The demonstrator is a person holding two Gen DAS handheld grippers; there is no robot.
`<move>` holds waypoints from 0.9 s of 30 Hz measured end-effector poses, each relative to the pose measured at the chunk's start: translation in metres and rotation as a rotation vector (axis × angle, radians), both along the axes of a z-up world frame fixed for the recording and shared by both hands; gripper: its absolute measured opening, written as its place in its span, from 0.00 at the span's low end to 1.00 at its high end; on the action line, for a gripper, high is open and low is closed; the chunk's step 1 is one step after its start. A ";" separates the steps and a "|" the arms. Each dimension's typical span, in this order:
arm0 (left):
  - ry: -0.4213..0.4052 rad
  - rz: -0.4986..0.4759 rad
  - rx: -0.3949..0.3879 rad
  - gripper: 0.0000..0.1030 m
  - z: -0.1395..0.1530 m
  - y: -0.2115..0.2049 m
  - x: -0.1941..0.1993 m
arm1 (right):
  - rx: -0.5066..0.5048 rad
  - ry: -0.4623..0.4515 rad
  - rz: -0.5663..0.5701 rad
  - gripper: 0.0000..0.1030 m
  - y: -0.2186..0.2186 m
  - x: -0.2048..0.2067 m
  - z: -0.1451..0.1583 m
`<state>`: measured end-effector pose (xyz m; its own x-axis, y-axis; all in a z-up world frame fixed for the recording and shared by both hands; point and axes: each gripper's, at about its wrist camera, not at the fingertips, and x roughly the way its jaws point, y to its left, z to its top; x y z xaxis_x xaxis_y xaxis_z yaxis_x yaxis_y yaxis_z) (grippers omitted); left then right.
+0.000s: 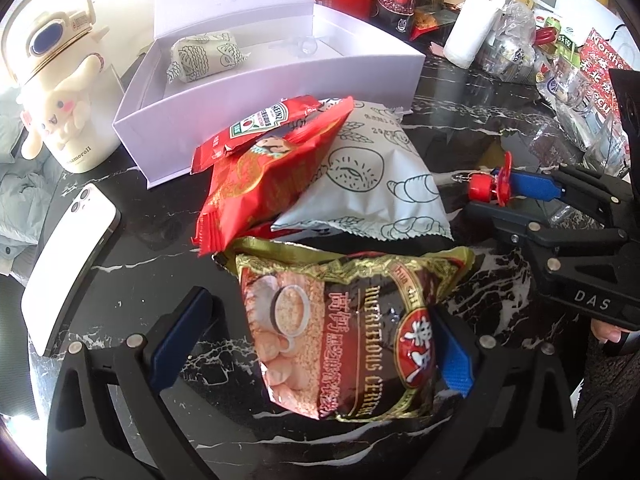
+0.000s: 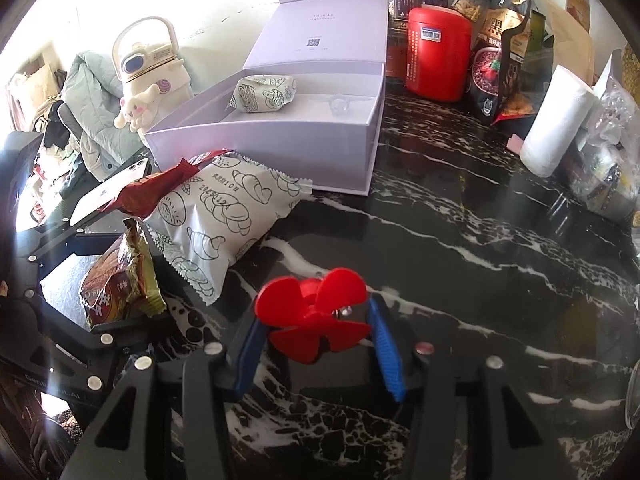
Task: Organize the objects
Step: 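Lift the cereal bag with left tool while right tool lifts the red flower toy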
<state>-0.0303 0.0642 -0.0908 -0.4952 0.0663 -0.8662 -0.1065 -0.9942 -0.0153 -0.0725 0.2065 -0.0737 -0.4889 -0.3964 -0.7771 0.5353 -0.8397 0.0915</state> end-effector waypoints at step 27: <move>0.085 -0.063 0.031 0.65 0.052 -0.002 0.032 | -0.092 0.032 0.021 0.48 0.012 0.038 0.044</move>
<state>0.0014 0.0618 -0.0392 -0.5609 0.1262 -0.8182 -0.1715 -0.9846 -0.0344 -0.0348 0.2189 -0.0298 -0.5036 -0.4756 -0.7213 0.5563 -0.8172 0.1505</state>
